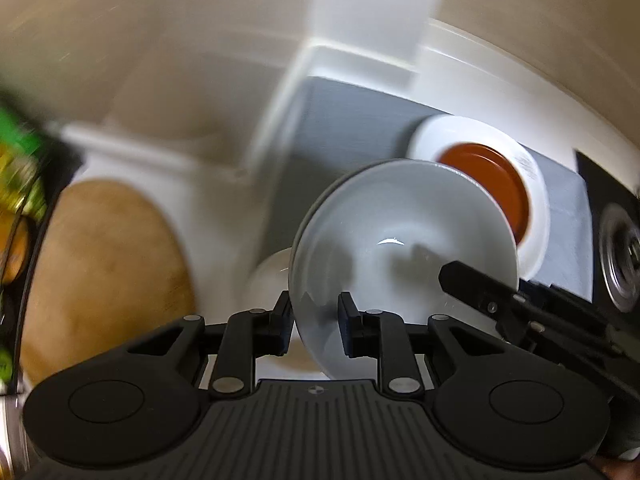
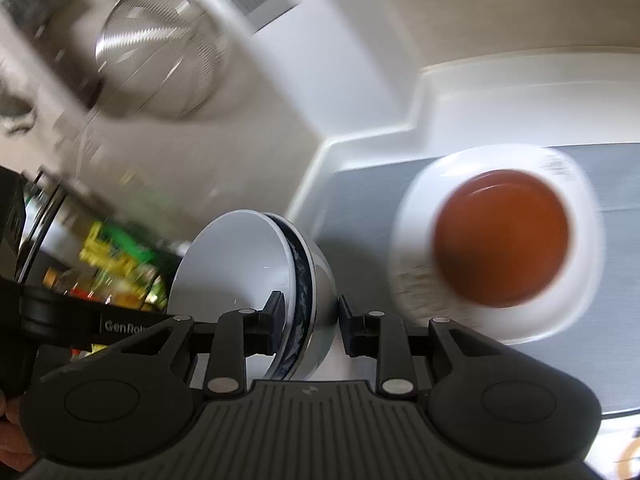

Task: Organize plates and bowls
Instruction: 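Grip the whole bowl stack from both sides with both grippers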

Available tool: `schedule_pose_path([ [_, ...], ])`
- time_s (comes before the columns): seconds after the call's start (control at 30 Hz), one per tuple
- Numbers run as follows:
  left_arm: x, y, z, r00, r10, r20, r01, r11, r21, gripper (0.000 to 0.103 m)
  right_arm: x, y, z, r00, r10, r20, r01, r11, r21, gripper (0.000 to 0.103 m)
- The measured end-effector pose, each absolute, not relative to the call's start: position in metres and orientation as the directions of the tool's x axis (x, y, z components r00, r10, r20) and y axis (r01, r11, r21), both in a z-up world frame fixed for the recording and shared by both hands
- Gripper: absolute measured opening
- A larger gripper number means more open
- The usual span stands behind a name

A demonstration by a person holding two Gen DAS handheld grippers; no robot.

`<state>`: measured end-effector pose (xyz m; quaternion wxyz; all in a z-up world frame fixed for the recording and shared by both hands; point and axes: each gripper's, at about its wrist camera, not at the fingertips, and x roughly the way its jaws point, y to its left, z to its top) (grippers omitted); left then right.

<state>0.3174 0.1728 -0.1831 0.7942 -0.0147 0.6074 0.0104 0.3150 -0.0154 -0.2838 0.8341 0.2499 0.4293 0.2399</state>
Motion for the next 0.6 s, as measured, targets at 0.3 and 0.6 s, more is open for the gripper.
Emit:
schedule_pose_path([
  [0.3, 0.301, 0.215, -0.137, 0.321, -0.015, -0.947, -0.091, 0.995, -0.046, 0.025, 0.32, 0.02, -0.248, 0.478, 0.68, -0.556, -0.313, 0.723, 0.616, 0.032],
  [0.6, 0.31, 0.227, -0.199, 0.186, -0.088, -0.979, -0.131, 0.985, -0.113, 0.025, 0.322, 0.029, -0.279, 0.428, 0.638, -0.64, -0.288, 0.767, 0.573, 0.031],
])
